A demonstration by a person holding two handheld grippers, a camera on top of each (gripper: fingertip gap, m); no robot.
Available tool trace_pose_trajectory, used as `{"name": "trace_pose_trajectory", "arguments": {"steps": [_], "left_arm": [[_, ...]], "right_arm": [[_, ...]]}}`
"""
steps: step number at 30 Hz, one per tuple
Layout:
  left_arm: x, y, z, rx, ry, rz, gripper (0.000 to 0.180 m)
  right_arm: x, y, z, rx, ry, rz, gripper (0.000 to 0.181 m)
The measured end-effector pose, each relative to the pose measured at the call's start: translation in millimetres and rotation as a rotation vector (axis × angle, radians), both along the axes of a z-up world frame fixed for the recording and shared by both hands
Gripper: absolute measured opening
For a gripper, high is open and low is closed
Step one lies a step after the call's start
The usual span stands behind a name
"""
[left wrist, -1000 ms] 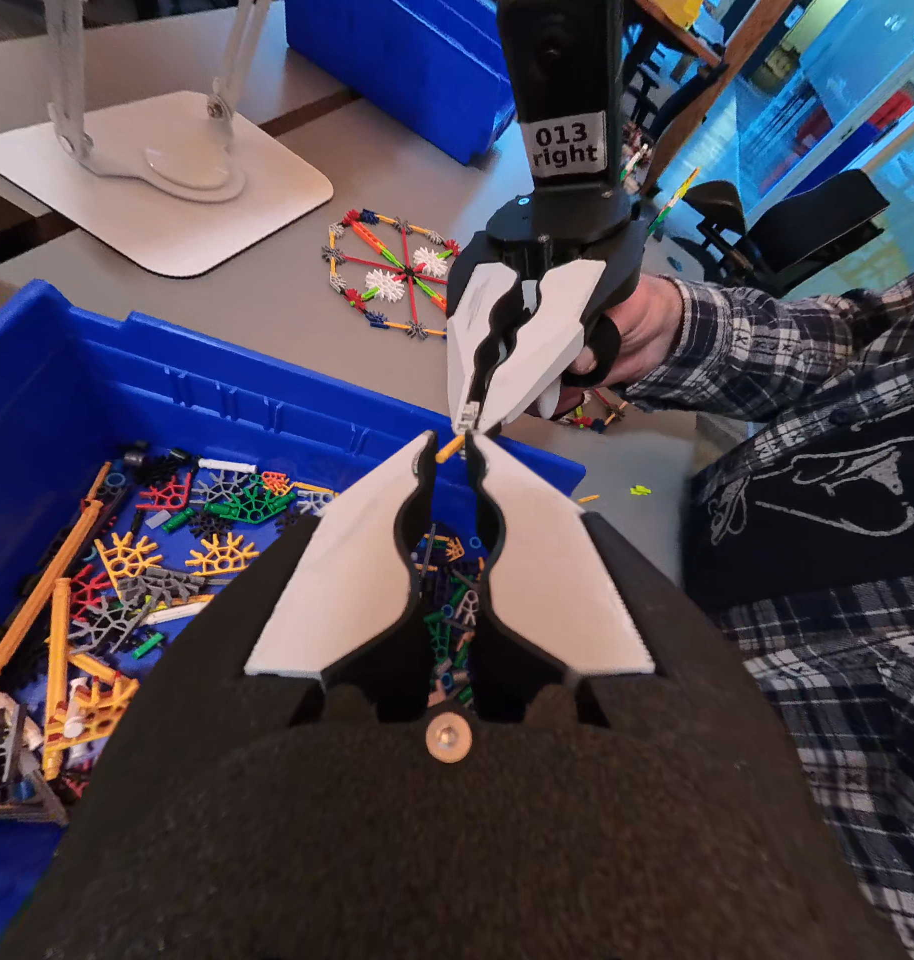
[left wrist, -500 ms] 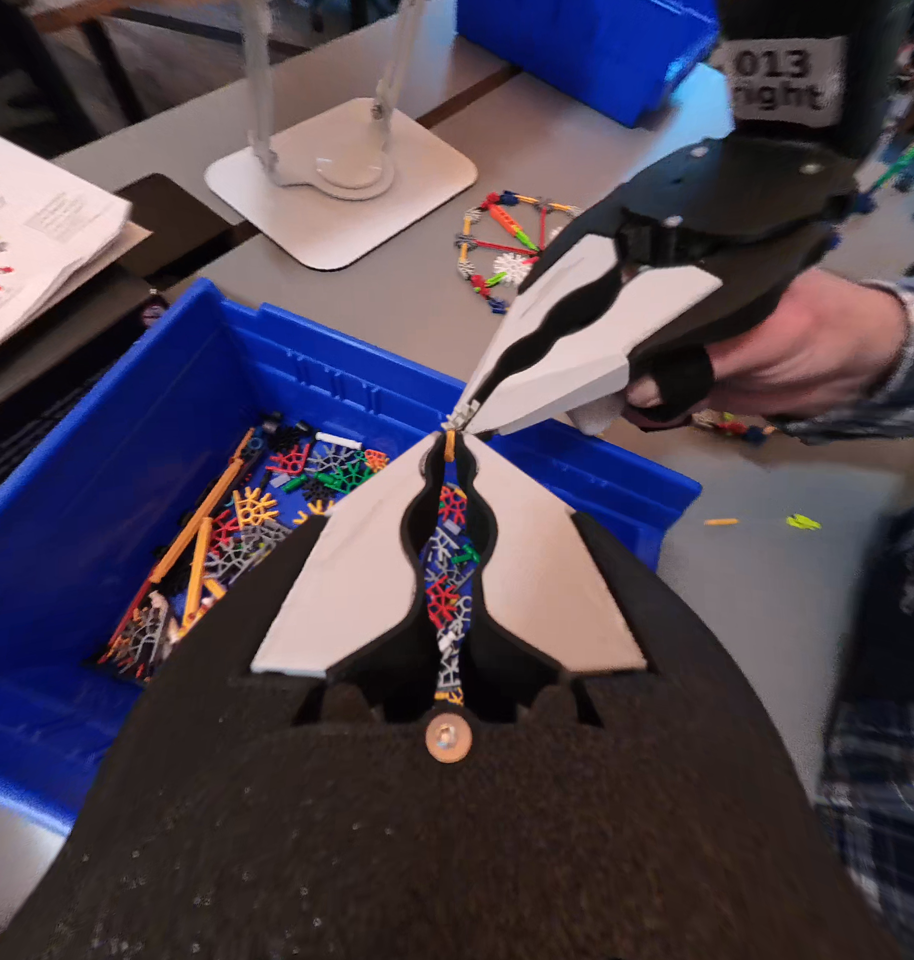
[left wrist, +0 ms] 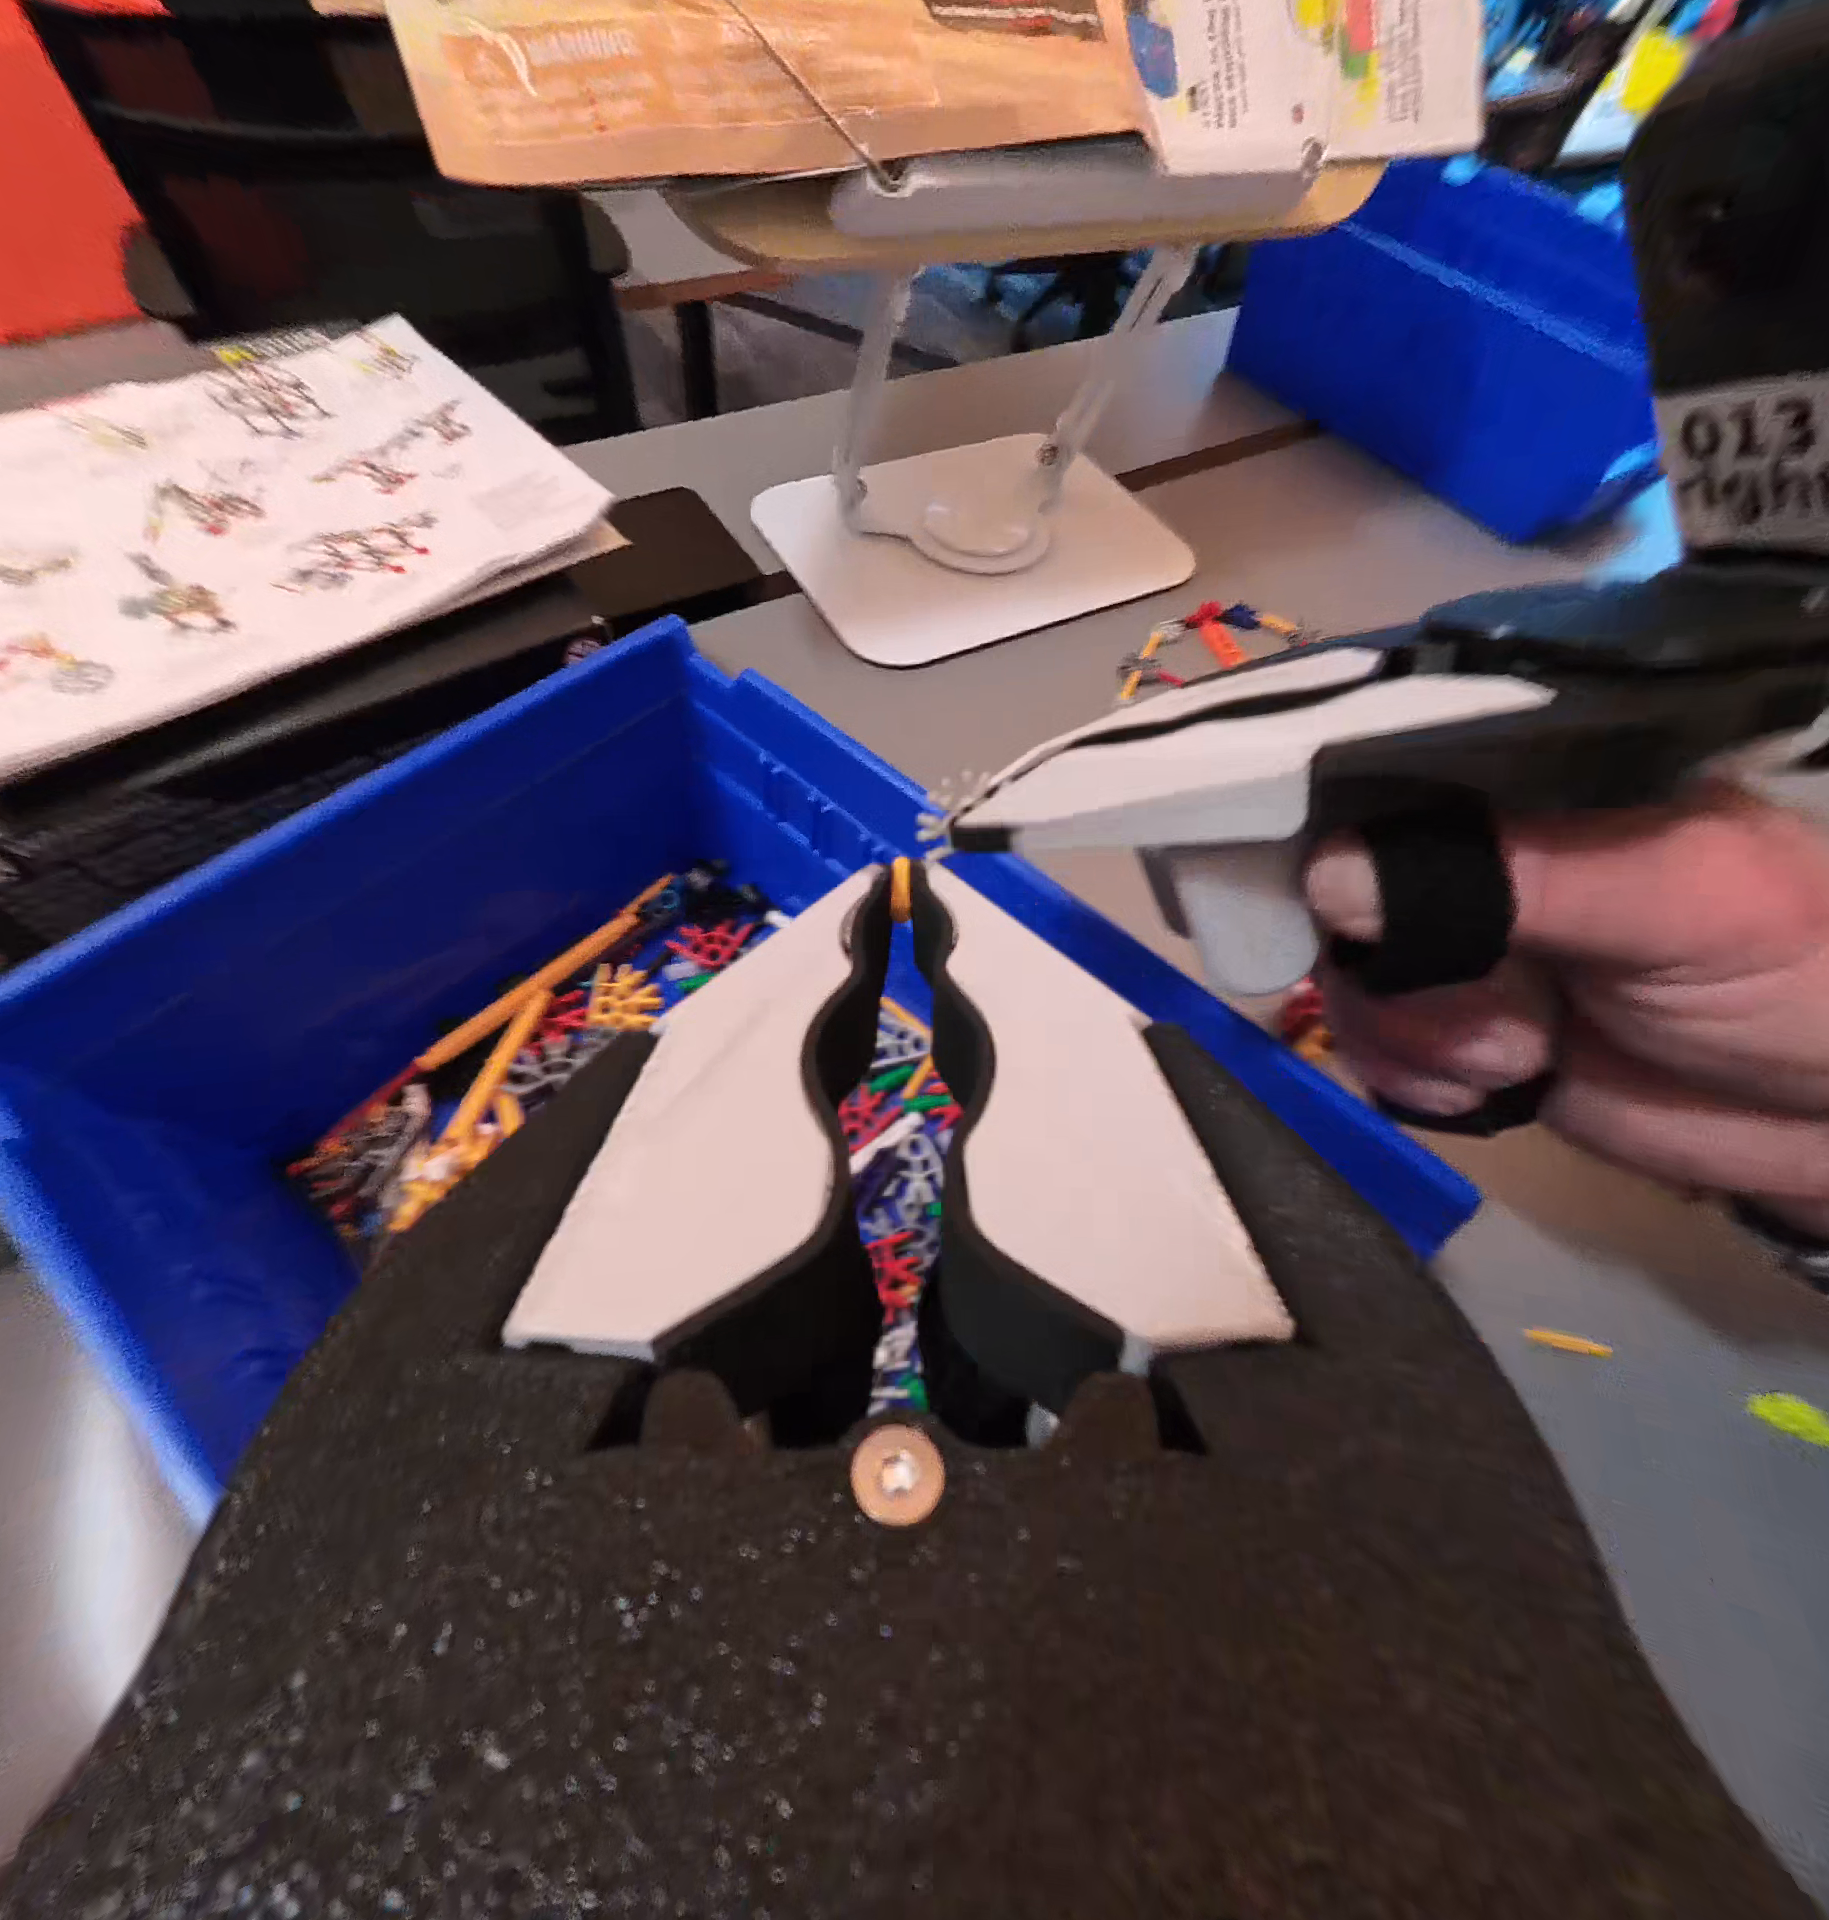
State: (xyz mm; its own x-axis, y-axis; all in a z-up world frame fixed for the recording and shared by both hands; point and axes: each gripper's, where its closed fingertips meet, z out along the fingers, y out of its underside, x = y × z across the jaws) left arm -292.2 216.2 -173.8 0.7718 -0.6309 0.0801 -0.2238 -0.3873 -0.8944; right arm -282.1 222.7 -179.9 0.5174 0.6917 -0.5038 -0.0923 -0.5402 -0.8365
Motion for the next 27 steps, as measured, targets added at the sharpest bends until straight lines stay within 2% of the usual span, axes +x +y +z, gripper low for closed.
{"name": "trace_pose_trajectory", "arguments": {"steps": [2, 5, 6, 8, 9, 12, 13, 17, 18, 19, 21, 24, 27], "left_arm": [[-2, -2, -5, 0.009, 0.101, -0.019, 0.001], [-16, 4, -34, -0.088, 0.274, -0.026, 0.002], [-21, 8, -38, -0.092, 0.299, -0.018, 0.007], [-31, 13, -48, -0.132, 0.376, 0.009, 0.039], [-32, 14, -50, -0.127, 0.414, -0.001, 0.039], [-34, 11, -60, -0.142, 0.521, -0.055, 0.016], [-32, 10, -62, -0.143, 0.533, -0.080, 0.000], [-29, 15, -63, -0.117, 0.588, -0.111, 0.000], [-26, 12, -64, -0.138, 0.582, -0.129, 0.006], [-23, 12, -62, -0.139, 0.574, -0.134, 0.027], [-16, 14, -48, -0.072, 0.548, -0.129, 0.029], [-8, 9, -31, -0.035, 0.518, -0.138, 0.013], [19, -7, -4, 0.045, 0.452, -0.201, 0.000]], "right_arm": [[4, -3, 3, -0.008, 0.019, 0.008, 0.000], [8, -20, 10, 0.068, -0.046, 0.038, 0.000], [10, -28, 12, 0.091, -0.070, 0.048, 0.000], [12, -47, 16, 0.128, -0.102, 0.069, 0.001], [13, -56, 17, 0.141, -0.111, 0.079, 0.001], [14, -85, 22, 0.173, -0.119, 0.115, 0.001], [15, -94, 23, 0.184, -0.128, 0.128, 0.000], [25, -120, 23, 0.199, -0.128, 0.157, 0.001], [29, -124, 23, 0.201, -0.126, 0.159, 0.001], [34, -127, 22, 0.207, -0.135, 0.158, 0.001], [43, -136, 22, 0.215, -0.141, 0.172, 0.001], [64, -149, 23, 0.198, -0.114, 0.179, 0.001], [102, -155, 19, 0.100, -0.032, 0.146, 0.002]]}}
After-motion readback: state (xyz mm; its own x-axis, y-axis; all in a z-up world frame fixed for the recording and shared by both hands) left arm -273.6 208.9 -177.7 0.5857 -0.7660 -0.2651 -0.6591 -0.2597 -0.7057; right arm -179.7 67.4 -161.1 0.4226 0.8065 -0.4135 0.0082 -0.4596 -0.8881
